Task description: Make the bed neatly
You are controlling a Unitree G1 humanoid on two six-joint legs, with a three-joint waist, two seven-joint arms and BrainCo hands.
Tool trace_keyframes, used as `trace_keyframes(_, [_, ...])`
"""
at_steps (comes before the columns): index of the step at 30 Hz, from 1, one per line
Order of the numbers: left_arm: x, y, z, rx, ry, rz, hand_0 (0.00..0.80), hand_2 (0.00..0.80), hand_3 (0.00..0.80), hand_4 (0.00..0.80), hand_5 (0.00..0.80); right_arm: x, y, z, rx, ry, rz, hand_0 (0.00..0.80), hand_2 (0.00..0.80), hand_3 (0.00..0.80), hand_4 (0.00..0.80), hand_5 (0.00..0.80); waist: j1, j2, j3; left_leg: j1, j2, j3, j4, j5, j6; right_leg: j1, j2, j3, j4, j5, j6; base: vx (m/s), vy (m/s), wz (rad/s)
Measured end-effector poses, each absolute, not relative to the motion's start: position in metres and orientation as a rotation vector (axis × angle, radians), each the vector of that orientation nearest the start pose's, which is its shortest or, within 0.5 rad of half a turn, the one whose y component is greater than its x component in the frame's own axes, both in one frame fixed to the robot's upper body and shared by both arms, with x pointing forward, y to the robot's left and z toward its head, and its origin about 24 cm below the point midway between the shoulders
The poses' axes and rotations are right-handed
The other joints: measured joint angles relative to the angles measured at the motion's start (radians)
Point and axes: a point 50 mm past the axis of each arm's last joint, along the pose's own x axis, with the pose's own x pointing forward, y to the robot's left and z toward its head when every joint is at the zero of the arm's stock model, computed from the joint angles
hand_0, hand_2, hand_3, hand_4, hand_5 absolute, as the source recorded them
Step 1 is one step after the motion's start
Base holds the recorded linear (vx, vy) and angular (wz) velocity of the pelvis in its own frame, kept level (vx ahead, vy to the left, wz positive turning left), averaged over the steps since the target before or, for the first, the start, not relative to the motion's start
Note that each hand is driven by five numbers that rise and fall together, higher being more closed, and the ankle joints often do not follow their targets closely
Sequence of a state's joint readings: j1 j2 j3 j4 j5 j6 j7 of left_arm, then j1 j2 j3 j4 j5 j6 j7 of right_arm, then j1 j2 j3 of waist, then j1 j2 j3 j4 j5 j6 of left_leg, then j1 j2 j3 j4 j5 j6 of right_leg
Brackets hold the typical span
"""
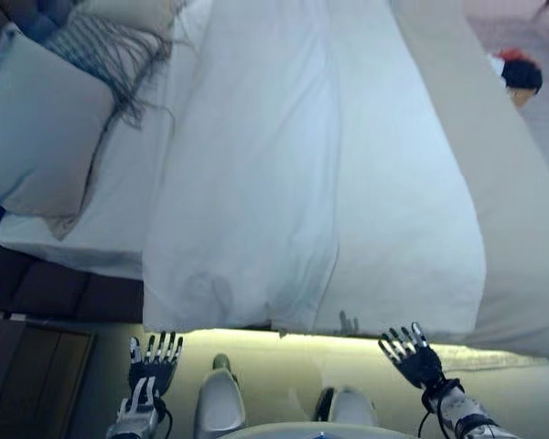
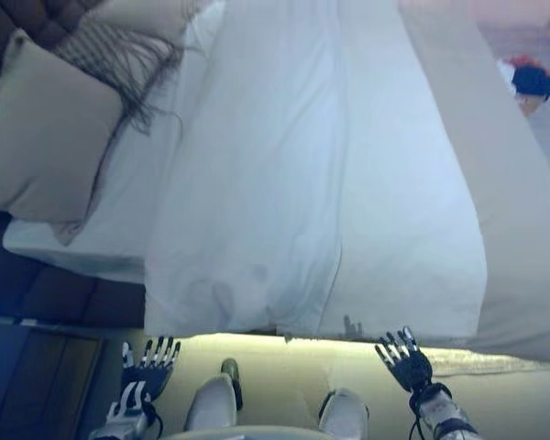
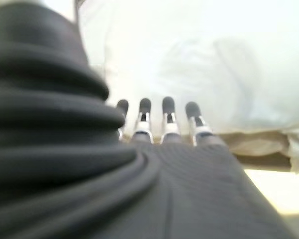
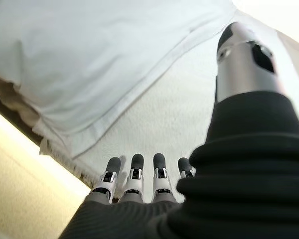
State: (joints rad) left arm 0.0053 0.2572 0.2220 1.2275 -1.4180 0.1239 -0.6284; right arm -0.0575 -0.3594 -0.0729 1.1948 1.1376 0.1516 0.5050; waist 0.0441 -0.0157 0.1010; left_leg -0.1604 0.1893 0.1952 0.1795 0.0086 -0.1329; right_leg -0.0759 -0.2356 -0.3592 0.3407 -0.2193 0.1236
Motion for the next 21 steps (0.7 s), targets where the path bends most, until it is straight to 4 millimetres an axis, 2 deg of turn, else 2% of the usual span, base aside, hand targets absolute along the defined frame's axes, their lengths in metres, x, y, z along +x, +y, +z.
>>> trace_keyframes(2, [0.104, 0.255, -0.139, -1.313, 0.433, 0.522, 0.0, 0.0, 0.0, 0.0, 0.0, 0.12, -0.271, -0.133, 0.972, 0.748, -0.381, 0.0, 0.0, 0.0, 0.0, 0.0, 0.001, -0.01, -0.048, 0.051, -0.013, 0.018, -0.062, 0.015, 0.002, 0.05, 0.006, -0.006, -0.079, 0.03, 0.009, 0.101, -0.014, -0.05])
trace_keyframes(5, [0.102, 0.254, -0.141, -1.264, 0.494, 0.502, 0.0, 0.0, 0.0, 0.0, 0.0, 0.112, -0.266, -0.138, 0.963, 0.795, -0.391, 0.0, 0.0, 0.0, 0.0, 0.0, -0.001, -0.024, -0.085, 0.115, -0.03, 0.035, -0.142, 0.042, 0.003, 0.115, 0.017, -0.007, -0.177, 0.081, 0.025, 0.068, -0.009, -0.08])
trace_keyframes(9, [0.099, 0.248, -0.144, -1.147, 0.633, 0.429, 0.0, 0.0, 0.0, 0.0, 0.0, 0.107, -0.253, -0.145, 0.971, 0.848, -0.387, 0.0, 0.0, 0.0, 0.0, 0.0, -0.005, -0.037, -0.099, 0.168, -0.045, 0.054, -0.22, 0.071, 0.003, 0.165, 0.028, -0.006, -0.27, 0.126, 0.033, 0.038, -0.013, -0.09])
trace_keyframes(11, [0.094, 0.245, -0.147, -1.065, 0.724, 0.388, 0.0, 0.0, 0.0, 0.0, 0.0, 0.097, -0.249, -0.149, 0.981, 0.882, -0.415, 0.0, 0.0, 0.0, 0.0, 0.0, -0.01, -0.037, -0.101, 0.191, -0.051, 0.065, -0.242, 0.075, 0.003, 0.191, 0.031, -0.004, -0.309, 0.144, 0.038, 0.03, -0.011, -0.1])
trace_keyframes(15, [0.079, 0.243, -0.154, -0.85, 0.907, 0.33, 0.0, 0.0, 0.0, 0.0, 0.0, 0.078, -0.237, -0.159, 1.014, 0.967, -0.498, 0.0, 0.0, 0.0, 0.0, 0.0, -0.033, -0.035, -0.111, 0.221, -0.057, 0.082, -0.266, 0.077, 0.002, 0.215, 0.033, 0.008, -0.344, 0.159, 0.042, 0.055, 0.013, -0.11])
trace_keyframes(18, [0.074, 0.243, -0.157, -0.735, 0.969, 0.335, 0.0, 0.0, 0.0, 0.0, 0.0, 0.062, -0.232, -0.165, 0.999, 1.053, -0.588, 0.0, 0.0, 0.0, 0.0, 0.0, -0.038, -0.034, -0.115, 0.241, -0.057, 0.102, -0.266, 0.075, 0.0, 0.221, 0.032, 0.025, -0.345, 0.16, 0.041, 0.08, -0.004, -0.17])
trace_keyframes(21, [0.072, 0.241, -0.159, -0.644, 1.01, 0.346, 0.0, 0.0, 0.0, 0.0, 0.0, 0.049, -0.226, -0.168, 0.984, 1.114, -0.626, 0.0, 0.0, 0.0, 0.0, 0.0, -0.057, -0.034, -0.116, 0.258, -0.057, 0.103, -0.267, 0.074, -0.001, 0.237, 0.032, 0.026, -0.346, 0.16, 0.042, 0.073, -0.019, -0.03])
